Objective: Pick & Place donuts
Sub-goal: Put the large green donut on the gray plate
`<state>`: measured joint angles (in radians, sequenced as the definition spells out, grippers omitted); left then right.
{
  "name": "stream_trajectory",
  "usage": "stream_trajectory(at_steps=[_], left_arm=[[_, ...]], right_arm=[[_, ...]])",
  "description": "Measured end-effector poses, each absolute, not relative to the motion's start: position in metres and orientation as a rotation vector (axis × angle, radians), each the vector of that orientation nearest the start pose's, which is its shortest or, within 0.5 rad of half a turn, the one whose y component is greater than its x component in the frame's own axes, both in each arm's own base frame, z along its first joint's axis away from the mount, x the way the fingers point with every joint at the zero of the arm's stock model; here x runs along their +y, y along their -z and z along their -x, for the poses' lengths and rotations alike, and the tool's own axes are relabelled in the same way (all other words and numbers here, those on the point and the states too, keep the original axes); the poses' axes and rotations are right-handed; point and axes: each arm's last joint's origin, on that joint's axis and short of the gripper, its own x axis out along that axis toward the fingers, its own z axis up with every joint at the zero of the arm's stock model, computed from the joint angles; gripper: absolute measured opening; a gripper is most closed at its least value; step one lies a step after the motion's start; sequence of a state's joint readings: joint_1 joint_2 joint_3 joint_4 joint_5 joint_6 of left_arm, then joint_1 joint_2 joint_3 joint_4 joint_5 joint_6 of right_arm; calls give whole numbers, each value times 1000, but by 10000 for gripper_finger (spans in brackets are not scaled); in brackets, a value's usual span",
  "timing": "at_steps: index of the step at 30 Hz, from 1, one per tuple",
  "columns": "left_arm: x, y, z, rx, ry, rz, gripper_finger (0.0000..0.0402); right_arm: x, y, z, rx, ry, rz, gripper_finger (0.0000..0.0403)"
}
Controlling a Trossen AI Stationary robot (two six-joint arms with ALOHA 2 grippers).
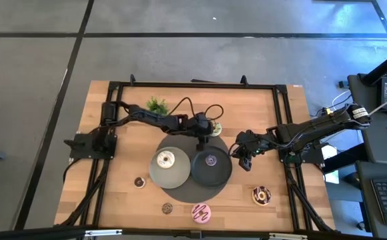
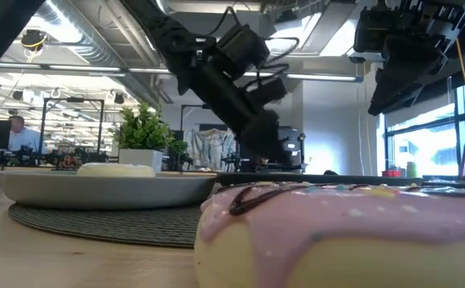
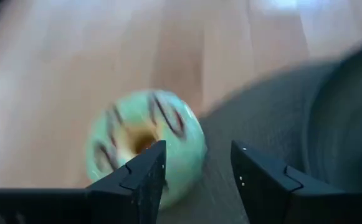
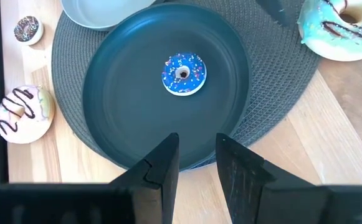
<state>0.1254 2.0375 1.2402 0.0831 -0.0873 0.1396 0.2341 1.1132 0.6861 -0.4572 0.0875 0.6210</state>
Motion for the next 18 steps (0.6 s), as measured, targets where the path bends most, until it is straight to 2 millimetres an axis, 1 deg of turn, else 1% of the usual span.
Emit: stream_trajectory(at_steps=[3,7,14,18], left_arm=[[53,-134,-426,722,-163,-131,166],[55,-124,-427,743,-237,-156,159],[57,-124,-428,742,-285,-192,147],[58,-123,-427,753,-295,-183,131]], right_arm=[[47,-219,-207,878,136,-439,108],[47,-219,-208,876,137,-441,108],[47,-219,-207,877,136,-442,108],[47,-219,-208,877,136,-442,108]])
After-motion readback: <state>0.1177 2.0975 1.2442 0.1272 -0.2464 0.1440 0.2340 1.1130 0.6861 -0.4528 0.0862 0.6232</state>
